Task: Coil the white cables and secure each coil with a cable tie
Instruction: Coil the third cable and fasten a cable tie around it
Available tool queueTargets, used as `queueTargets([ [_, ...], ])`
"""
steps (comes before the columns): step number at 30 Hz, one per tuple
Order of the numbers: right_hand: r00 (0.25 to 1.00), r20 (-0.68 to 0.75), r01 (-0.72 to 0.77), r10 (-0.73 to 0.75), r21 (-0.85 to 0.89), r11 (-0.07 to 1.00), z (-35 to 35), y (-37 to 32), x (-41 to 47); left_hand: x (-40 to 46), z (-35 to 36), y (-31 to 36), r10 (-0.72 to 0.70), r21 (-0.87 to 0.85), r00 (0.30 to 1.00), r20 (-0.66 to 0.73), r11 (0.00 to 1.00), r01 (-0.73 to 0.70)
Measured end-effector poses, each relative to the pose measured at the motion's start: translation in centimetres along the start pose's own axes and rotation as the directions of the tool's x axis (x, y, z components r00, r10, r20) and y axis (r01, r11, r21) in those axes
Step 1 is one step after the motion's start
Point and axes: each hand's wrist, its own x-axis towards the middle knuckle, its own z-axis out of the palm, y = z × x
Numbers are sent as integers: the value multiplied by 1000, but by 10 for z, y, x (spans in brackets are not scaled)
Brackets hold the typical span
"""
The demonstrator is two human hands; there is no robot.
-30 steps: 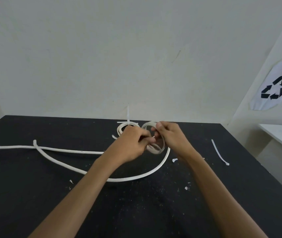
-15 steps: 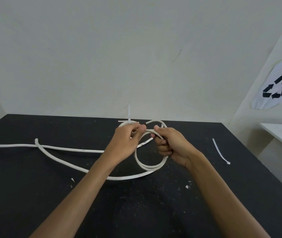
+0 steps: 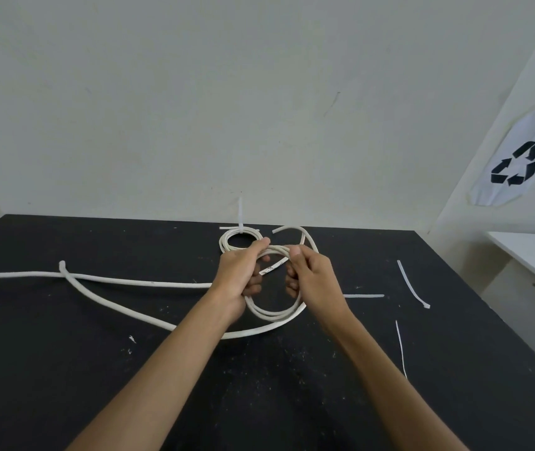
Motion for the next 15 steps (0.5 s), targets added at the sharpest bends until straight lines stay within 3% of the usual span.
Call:
queueTargets([
  [4, 994, -5, 103, -107, -219, 970, 3, 17, -13, 0, 9, -7, 31, 34, 998, -51, 999, -29],
  [6, 996, -32, 79, -88, -219, 973, 0, 24, -16, 0, 15, -12, 39, 31, 999, -26, 999, -39],
  [13, 976, -197, 37, -89, -257, 966, -29, 29, -15, 7, 32, -19, -59, 163, 962, 268, 986, 15],
  [15, 967, -240, 21, -84, -256, 966, -36, 31, -13, 8, 36, -22, -44, 168, 955, 292, 986, -6],
])
